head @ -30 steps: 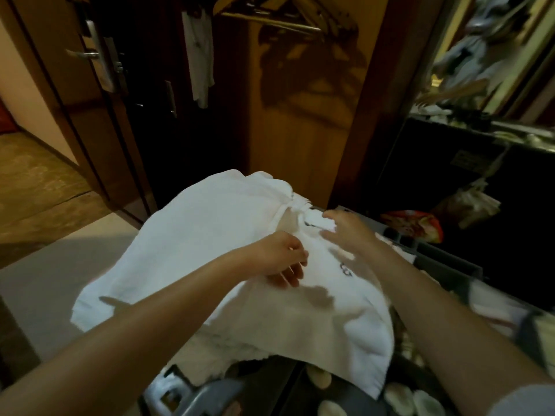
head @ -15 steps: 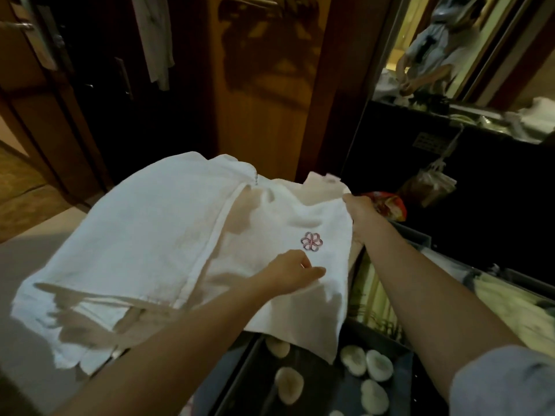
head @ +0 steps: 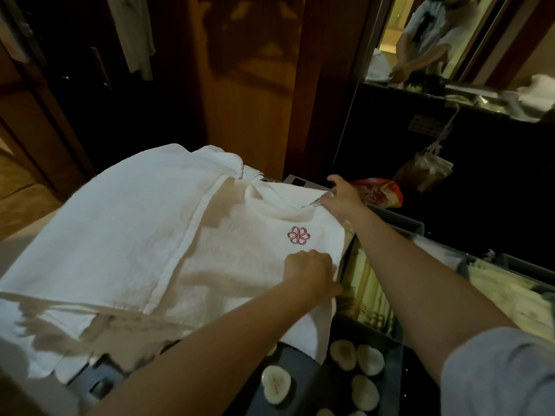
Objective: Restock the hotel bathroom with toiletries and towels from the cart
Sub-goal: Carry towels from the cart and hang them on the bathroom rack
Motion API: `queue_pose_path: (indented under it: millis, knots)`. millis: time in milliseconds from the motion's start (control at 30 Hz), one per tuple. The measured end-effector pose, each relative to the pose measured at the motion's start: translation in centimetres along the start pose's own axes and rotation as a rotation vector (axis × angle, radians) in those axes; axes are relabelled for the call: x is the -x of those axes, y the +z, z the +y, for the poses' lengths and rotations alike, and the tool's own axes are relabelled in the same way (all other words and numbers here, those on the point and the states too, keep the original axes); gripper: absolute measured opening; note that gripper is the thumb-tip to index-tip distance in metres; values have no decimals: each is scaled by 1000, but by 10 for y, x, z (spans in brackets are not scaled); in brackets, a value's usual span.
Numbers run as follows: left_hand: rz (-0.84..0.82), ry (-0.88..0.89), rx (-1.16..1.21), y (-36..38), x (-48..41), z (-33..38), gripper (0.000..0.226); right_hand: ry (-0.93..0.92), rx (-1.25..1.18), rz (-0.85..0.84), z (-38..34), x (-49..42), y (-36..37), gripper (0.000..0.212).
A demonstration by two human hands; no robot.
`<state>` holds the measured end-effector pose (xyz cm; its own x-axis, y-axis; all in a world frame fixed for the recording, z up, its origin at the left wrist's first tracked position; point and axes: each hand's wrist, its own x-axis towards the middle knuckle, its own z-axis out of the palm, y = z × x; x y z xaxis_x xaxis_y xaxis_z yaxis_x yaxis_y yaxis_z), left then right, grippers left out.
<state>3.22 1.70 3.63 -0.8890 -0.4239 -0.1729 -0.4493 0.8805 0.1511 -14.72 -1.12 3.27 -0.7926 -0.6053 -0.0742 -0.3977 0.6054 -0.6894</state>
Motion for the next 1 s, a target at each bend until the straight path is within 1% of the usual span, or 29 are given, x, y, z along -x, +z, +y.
queue_pose_path:
  millis: [33, 67, 133, 200, 233, 267, 333, 400, 433, 500, 533, 600, 667, 700, 767, 867, 933, 1000]
  knots:
    - [4, -2, 26, -2, 1, -1, 37, -73, 106, -16, 0, -2, 3, 56]
    - [3, -8, 59, -4, 2, -2, 32, -133, 196, -23, -1, -5, 6, 54]
    - [11, -40, 169, -8, 5, -8, 22, -235, 327, -8, -1, -8, 10, 36]
    - [-3, -74, 363, -13, 7, -18, 17, -318, 430, 0, 0, -10, 12, 17]
    - [-21, -91, 472, -15, 7, -24, 18, -319, 439, 12, 3, -11, 12, 13]
    - [-39, -122, 590, -17, 7, -30, 20, -298, 401, 22, 4, -12, 12, 11]
    - [-49, -211, 835, -20, 8, -42, 20, -213, 234, 51, 3, -16, 11, 17]
    - [-33, -314, 978, -26, 11, -54, 20, -88, 73, 94, -4, -19, 6, 24]
    - [-20, -356, 983, -29, 14, -60, 20, -38, 17, 109, -8, -21, 3, 29]
    - [52, -391, 901, -40, 20, -72, 20, 49, -140, 165, -20, -26, -2, 39]
    - [95, -394, 867, -47, 24, -79, 21, 82, -250, 188, -25, -30, -3, 36]
    - [131, -402, 857, -64, 32, -89, 25, 187, -549, 213, -38, -33, -5, 18]
    - [142, -385, 905, -84, 41, -101, 26, 208, -630, 197, -50, -33, -6, 19]
    - [155, -375, 945, -94, 46, -108, 25, 197, -621, 220, -56, -32, -4, 19]
    - [150, -379, 1016, -114, 61, -125, 23, 177, -694, 214, -74, -29, -2, 20]
    - [108, -347, 1025, -135, 83, -154, 18, 185, -756, 214, -101, -31, 4, 19]
    - [99, -319, 1031, -142, 96, -177, 17, 126, -771, 202, -124, -30, 12, 13]
    - [79, -295, 1046, -144, 109, -202, 17, 52, -774, 195, -148, -26, 20, 19]
